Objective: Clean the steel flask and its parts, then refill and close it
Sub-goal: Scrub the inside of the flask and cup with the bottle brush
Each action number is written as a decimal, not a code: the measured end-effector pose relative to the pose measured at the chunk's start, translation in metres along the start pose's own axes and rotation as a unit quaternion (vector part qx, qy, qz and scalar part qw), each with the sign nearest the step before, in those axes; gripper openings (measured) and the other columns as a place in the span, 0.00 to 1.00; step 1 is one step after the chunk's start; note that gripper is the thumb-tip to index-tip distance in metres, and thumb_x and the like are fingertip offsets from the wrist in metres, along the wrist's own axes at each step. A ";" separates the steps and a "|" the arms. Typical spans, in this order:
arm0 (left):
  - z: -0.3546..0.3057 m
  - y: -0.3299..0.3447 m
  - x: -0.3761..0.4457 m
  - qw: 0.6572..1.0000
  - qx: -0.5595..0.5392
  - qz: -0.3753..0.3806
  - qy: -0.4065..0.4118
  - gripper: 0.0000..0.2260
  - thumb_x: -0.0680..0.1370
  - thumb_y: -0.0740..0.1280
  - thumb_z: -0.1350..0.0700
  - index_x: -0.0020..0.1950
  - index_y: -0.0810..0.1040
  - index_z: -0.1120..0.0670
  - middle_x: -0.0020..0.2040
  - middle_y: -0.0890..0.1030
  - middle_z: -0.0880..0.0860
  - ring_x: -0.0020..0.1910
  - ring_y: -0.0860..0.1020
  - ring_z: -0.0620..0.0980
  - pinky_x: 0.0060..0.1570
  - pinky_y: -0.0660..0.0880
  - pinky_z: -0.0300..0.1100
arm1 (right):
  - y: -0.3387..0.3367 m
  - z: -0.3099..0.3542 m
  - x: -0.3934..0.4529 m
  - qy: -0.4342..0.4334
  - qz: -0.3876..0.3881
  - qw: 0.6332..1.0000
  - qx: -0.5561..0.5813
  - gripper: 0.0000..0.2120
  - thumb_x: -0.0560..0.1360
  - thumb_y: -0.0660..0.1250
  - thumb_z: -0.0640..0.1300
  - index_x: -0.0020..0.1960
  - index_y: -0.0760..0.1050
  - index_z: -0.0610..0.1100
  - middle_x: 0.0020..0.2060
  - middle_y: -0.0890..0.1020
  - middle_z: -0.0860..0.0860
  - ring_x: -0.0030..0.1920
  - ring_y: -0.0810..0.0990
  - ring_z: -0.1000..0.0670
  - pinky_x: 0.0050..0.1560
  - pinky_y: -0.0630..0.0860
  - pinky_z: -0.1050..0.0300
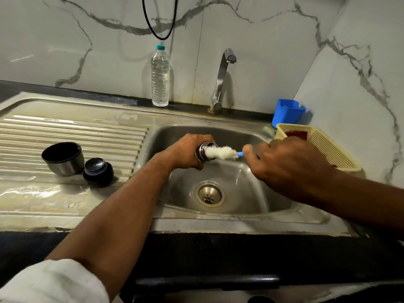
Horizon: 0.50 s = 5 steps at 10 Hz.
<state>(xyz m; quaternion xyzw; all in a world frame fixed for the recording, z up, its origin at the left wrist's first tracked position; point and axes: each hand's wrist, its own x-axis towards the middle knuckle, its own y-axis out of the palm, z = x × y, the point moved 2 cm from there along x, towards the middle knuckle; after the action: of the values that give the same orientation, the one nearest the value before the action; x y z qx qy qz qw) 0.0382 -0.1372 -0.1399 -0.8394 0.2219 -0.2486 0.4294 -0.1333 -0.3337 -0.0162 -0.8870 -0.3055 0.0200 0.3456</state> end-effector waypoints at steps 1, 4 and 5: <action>0.001 0.000 -0.001 1.000 0.004 0.013 -0.012 0.31 0.64 0.83 0.62 0.63 0.79 0.47 0.55 0.81 0.44 0.55 0.80 0.47 0.58 0.78 0.48 | 0.004 -0.004 -0.003 -0.014 -0.021 1.000 0.018 0.22 0.84 0.47 0.36 0.44 0.78 0.44 0.27 0.72 0.49 0.23 0.66 0.48 0.26 0.56 0.57; -0.002 0.000 0.000 0.999 0.030 -0.026 -0.017 0.29 0.65 0.83 0.62 0.62 0.78 0.49 0.56 0.83 0.48 0.55 0.81 0.50 0.60 0.80 0.52 | 0.022 -0.034 -0.011 0.171 0.140 0.904 0.365 0.11 0.81 0.63 0.49 0.48 0.84 0.47 0.27 0.74 0.54 0.25 0.70 0.53 0.26 0.64 0.59; -0.001 -0.001 -0.001 1.000 0.000 -0.024 -0.015 0.30 0.62 0.83 0.63 0.62 0.79 0.50 0.53 0.83 0.47 0.53 0.81 0.49 0.57 0.80 0.51 | 0.011 -0.024 -0.027 -0.020 -0.052 0.998 0.033 0.19 0.83 0.51 0.32 0.57 0.81 0.35 0.27 0.72 0.45 0.23 0.69 0.45 0.27 0.58 0.58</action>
<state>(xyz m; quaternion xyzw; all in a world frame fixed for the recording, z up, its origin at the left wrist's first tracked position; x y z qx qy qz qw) 0.0368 -0.1369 -0.1390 -0.8481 0.1951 -0.2467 0.4265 -0.1440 -0.3694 -0.0096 -0.8574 -0.3575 0.0291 0.3691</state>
